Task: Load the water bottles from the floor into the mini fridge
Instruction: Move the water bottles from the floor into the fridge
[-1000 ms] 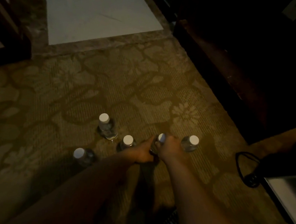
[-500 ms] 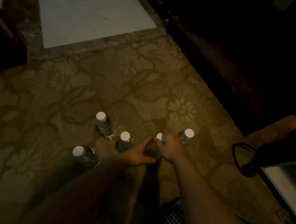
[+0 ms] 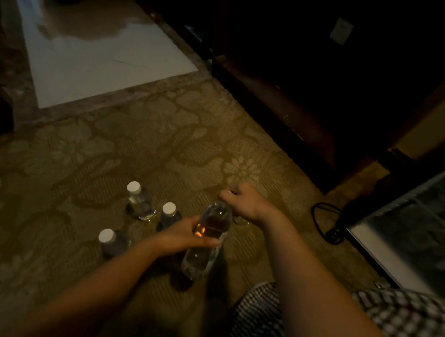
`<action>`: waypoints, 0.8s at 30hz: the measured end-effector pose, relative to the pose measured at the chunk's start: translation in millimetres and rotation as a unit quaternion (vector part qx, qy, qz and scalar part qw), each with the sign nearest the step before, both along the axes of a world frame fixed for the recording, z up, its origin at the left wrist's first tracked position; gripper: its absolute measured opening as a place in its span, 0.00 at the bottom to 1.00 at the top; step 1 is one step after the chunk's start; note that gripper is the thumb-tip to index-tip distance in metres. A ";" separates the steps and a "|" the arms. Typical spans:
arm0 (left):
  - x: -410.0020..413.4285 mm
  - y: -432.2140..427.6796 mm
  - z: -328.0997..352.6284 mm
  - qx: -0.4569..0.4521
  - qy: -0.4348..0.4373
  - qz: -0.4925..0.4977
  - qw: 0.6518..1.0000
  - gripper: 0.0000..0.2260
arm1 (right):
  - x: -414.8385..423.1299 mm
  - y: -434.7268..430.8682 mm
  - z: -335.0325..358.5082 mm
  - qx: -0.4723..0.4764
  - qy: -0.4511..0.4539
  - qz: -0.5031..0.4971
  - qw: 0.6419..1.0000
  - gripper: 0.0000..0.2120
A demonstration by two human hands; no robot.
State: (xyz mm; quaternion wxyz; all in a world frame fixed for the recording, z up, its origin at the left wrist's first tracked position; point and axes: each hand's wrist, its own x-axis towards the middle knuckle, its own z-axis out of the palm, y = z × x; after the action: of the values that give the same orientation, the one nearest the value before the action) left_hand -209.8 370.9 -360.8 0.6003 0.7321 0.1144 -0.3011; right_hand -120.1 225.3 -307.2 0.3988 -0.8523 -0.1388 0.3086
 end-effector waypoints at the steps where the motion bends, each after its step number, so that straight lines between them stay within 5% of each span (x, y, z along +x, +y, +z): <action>1: -0.7 -1.2 5.8 0.000 -0.003 -0.005 1.000 0.20 | -0.7 -3.5 6.4 0.007 0.004 -0.002 1.000 0.13; 10: 4.9 -35.4 71.2 -0.015 -0.122 -0.021 0.992 0.12 | -16.1 -46.9 85.9 0.035 -0.079 0.025 0.996 0.11; 24: 24.2 -148.3 184.0 0.009 -0.384 -0.058 0.921 0.15 | -55.1 -161.4 190.1 0.085 -0.327 -0.131 0.932 0.13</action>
State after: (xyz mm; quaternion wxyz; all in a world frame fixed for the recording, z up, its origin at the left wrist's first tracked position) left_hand -185.7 222.6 -176.8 0.5727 0.8025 -0.1648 -0.0299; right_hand -175.2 64.0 -117.1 0.4393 -0.8795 -0.1746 -0.0552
